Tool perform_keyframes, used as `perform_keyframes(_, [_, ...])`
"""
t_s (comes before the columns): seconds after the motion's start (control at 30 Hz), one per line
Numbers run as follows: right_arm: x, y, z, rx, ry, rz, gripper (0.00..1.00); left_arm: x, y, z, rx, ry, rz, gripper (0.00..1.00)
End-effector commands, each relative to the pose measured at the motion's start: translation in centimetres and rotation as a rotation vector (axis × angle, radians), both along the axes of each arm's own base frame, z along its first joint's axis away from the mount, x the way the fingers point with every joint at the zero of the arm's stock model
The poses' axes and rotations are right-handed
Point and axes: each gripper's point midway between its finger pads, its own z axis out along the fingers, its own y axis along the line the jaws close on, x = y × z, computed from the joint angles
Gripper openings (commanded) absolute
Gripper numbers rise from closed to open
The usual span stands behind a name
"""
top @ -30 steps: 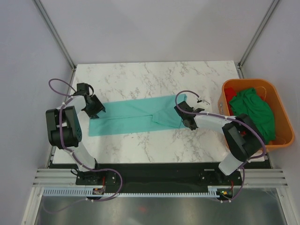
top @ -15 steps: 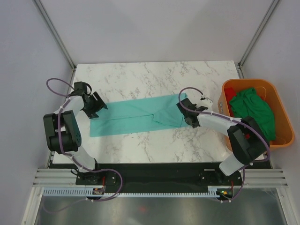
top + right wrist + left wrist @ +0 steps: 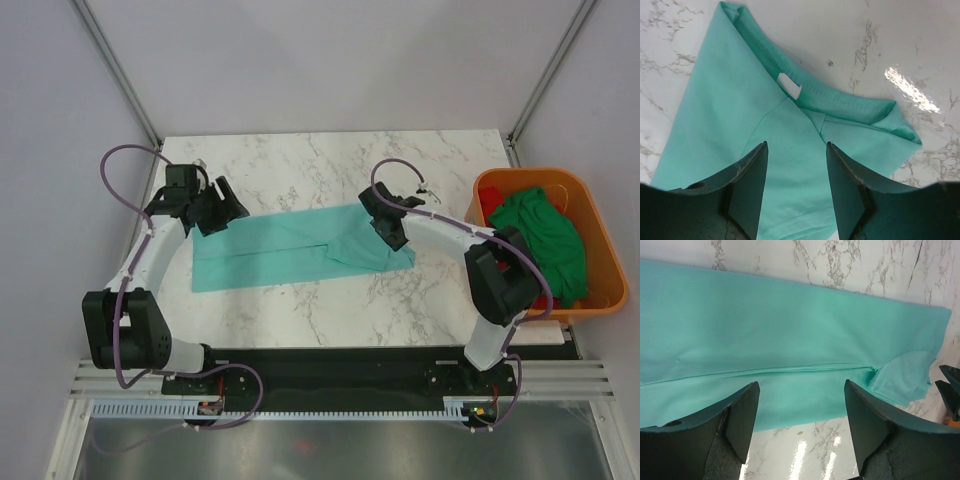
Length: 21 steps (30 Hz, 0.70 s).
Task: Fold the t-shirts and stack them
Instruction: Fold the tshirt
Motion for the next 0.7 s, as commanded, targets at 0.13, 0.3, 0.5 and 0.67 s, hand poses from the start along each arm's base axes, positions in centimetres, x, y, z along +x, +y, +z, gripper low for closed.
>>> perform_keyframes(0.13, [2.2,1.2,-2.9,-0.034,0.035,-0.033,0.57,-0.8,-1.4,0.6,0.030,-0.085,-0.061,0.76])
perform_keyframes(0.3, [4.5,-1.6,-4.7,-0.173,0.063,0.029,0.58,-1.1,-1.9,1.6,0.030,-0.122,-0.089,0.76])
perform_keyframes(0.5, [10.4,-4.8,-5.0,-0.265,0.023,0.202,0.57,-1.6,-1.5,2.4,0.071,-0.162,-0.066,0.76])
perform_keyframes(0.67, [19.1,-4.2,-3.5,-0.358,-0.072,0.533,0.56,-1.6,-1.9,2.5,0.081,-0.171,-0.076,0.76])
